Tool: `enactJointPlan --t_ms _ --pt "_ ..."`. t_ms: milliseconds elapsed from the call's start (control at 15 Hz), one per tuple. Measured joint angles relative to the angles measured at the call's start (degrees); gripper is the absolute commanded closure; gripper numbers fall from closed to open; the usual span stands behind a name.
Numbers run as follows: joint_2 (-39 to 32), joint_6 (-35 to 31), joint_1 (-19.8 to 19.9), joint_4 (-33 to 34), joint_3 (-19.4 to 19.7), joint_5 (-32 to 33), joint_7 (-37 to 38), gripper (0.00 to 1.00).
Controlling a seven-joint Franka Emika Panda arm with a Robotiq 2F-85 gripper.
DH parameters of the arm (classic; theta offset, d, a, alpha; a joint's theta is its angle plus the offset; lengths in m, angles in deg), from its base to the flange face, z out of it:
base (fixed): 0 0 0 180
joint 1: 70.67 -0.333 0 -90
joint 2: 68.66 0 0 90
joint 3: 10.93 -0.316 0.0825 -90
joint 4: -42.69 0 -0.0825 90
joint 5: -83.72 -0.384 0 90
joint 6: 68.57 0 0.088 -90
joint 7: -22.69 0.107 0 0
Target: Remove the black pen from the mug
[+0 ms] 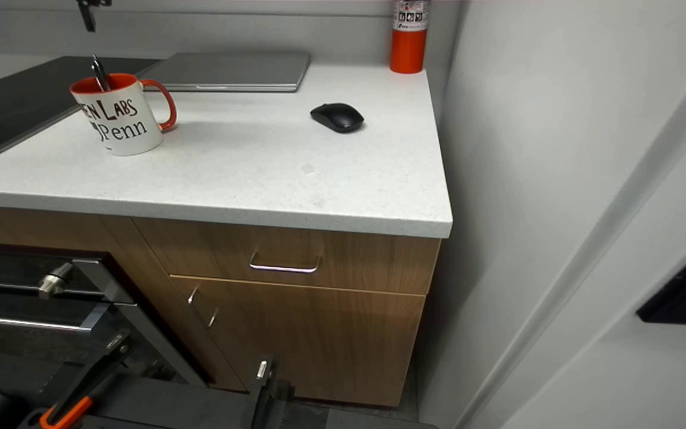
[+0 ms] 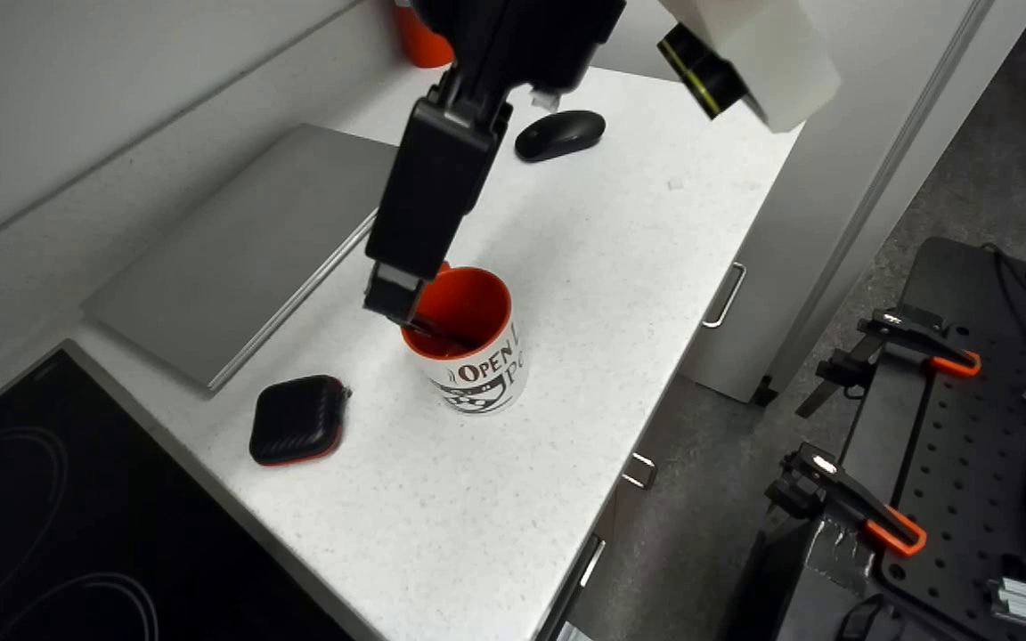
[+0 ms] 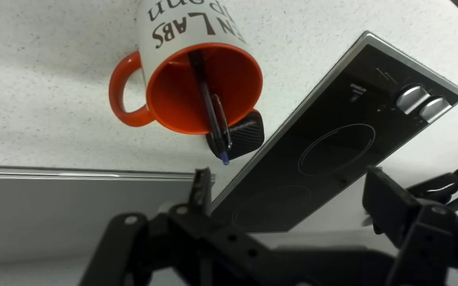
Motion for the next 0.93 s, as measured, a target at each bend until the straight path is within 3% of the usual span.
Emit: enactJointPlan --t_ms 400,733,800,933 --pt "-4.7 -9.8 -1.6 -0.1 -1.7 -0.6 -4.7 0.00" --pt "-8.3 -13.4 -2.9 0.3 -1.6 -5.6 -11.5 0.01" --pt "-8.7 -13.6 -3.1 0.4 -1.6 -7.0 -13.1 0.26" --pt "-9.2 -13.6 -3.4 0.8 -1.6 -10.0 -16.2 0.31"
